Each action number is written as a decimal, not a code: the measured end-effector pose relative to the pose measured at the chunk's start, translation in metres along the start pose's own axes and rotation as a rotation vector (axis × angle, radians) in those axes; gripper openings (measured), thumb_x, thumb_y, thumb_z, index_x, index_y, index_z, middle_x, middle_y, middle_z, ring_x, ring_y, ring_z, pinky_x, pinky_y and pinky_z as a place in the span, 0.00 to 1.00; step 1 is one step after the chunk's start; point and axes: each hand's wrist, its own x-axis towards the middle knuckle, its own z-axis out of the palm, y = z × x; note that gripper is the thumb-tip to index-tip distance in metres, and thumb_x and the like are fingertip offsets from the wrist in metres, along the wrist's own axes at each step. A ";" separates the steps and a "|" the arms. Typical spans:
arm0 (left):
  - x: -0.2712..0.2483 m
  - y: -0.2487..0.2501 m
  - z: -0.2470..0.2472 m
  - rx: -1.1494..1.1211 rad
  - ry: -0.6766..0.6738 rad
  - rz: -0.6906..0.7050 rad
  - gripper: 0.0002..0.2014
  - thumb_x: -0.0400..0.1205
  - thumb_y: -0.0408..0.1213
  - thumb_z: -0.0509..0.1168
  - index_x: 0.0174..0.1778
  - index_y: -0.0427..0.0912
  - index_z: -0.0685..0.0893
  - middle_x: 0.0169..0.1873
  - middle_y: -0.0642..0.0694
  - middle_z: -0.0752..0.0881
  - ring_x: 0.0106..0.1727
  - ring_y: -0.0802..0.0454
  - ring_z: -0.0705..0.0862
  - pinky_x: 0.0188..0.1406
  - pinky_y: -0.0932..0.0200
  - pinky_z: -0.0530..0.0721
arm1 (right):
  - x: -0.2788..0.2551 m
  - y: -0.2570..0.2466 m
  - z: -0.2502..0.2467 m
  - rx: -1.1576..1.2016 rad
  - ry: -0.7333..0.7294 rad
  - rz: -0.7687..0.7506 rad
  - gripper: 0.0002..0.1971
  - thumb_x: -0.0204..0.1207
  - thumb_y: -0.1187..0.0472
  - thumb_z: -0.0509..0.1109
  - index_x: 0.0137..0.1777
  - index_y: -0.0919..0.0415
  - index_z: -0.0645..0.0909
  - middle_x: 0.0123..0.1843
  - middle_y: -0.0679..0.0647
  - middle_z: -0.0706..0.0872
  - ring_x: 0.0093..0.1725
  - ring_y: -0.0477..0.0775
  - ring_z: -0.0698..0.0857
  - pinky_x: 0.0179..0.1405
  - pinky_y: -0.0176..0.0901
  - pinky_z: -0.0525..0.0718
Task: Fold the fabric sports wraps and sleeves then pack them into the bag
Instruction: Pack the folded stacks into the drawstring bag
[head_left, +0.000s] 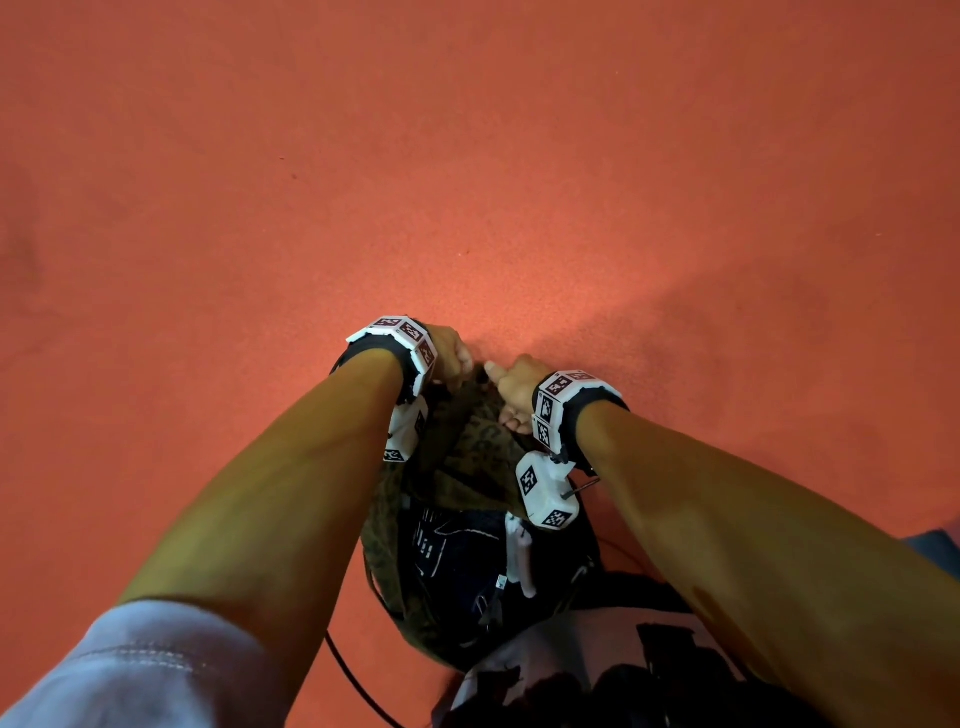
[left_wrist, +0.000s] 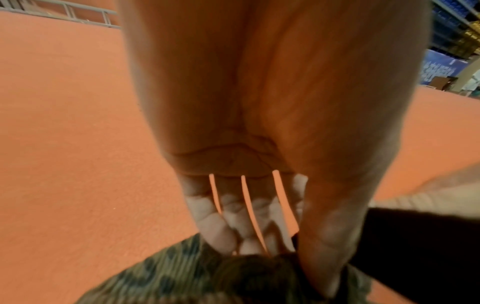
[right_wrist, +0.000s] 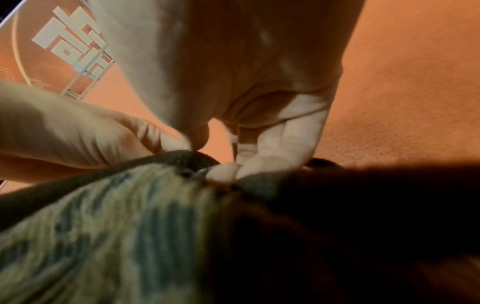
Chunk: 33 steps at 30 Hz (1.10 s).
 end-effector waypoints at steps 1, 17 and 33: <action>0.000 0.000 0.002 -0.021 0.005 -0.001 0.12 0.79 0.21 0.64 0.46 0.39 0.90 0.25 0.55 0.85 0.28 0.58 0.81 0.25 0.70 0.79 | 0.000 -0.001 0.000 -0.011 -0.017 -0.001 0.30 0.87 0.39 0.55 0.70 0.66 0.74 0.37 0.62 0.91 0.36 0.63 0.90 0.51 0.60 0.91; -0.003 -0.011 -0.001 -0.104 0.171 -0.057 0.09 0.81 0.39 0.70 0.33 0.44 0.87 0.30 0.48 0.85 0.38 0.48 0.81 0.40 0.57 0.79 | -0.006 -0.004 0.001 -0.146 -0.123 -0.091 0.03 0.86 0.64 0.64 0.50 0.58 0.76 0.35 0.54 0.79 0.34 0.51 0.78 0.35 0.43 0.78; -0.053 -0.061 0.020 -0.069 0.492 -0.253 0.15 0.84 0.45 0.67 0.38 0.37 0.82 0.34 0.38 0.85 0.33 0.43 0.78 0.34 0.55 0.74 | -0.018 -0.008 -0.016 -0.313 0.005 -0.039 0.14 0.83 0.58 0.63 0.58 0.69 0.81 0.53 0.64 0.89 0.51 0.66 0.89 0.53 0.54 0.89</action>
